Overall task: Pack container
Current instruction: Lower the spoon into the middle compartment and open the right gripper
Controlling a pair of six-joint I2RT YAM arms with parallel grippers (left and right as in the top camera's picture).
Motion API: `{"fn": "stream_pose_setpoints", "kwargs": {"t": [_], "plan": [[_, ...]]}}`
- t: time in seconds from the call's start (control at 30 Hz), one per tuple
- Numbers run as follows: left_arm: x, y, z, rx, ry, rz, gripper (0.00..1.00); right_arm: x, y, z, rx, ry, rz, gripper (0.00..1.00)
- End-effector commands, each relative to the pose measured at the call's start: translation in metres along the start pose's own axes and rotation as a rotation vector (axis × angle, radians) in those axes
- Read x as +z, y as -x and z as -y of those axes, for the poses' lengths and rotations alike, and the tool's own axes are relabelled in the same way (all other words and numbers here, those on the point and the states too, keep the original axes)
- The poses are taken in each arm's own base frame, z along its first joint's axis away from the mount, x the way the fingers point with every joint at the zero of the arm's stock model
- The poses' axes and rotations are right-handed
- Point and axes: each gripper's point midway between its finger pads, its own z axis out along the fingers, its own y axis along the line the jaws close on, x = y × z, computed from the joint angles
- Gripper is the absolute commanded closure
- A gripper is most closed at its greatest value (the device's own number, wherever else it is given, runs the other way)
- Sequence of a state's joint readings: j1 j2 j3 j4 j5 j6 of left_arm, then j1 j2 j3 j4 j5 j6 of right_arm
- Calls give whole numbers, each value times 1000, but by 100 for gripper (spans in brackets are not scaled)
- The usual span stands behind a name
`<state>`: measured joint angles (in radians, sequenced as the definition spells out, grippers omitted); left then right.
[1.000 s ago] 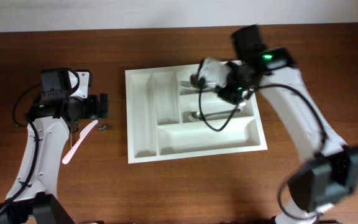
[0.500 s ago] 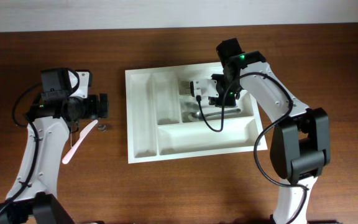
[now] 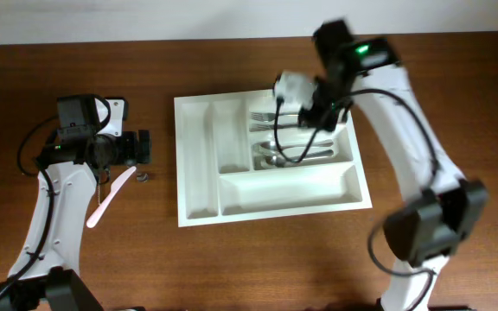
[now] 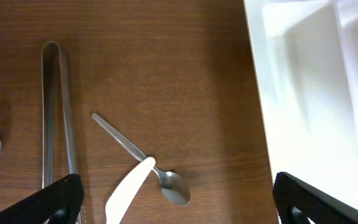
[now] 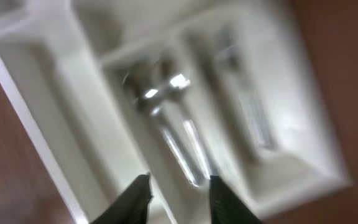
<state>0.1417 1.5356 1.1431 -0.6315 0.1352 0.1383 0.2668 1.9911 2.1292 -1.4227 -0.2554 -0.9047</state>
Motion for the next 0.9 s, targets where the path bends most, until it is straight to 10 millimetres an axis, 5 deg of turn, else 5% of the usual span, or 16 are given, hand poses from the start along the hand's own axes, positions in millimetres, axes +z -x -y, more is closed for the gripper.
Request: {"fn": "stream_pose_setpoints", "kwargs": {"t": [0.0, 0.03, 0.17, 0.4, 0.6, 0.87], "plan": [[-1, 6, 0, 15, -11, 14, 1, -131, 33, -7, 69, -248, 211, 33], [-1, 6, 0, 15, -11, 14, 1, -151, 36, -11, 69, -283, 247, 1], [-1, 6, 0, 15, -11, 14, 1, -227, 44, -34, 97, -412, 397, 1], [-1, 6, 0, 15, -11, 14, 1, -296, 31, -80, 93, -521, 533, 1], [-1, 6, 0, 15, -11, 14, 1, -315, 16, -112, 79, -526, 560, 1], [-1, 6, 0, 15, -11, 14, 1, -303, 4, -134, 92, -434, 521, 1]]}}
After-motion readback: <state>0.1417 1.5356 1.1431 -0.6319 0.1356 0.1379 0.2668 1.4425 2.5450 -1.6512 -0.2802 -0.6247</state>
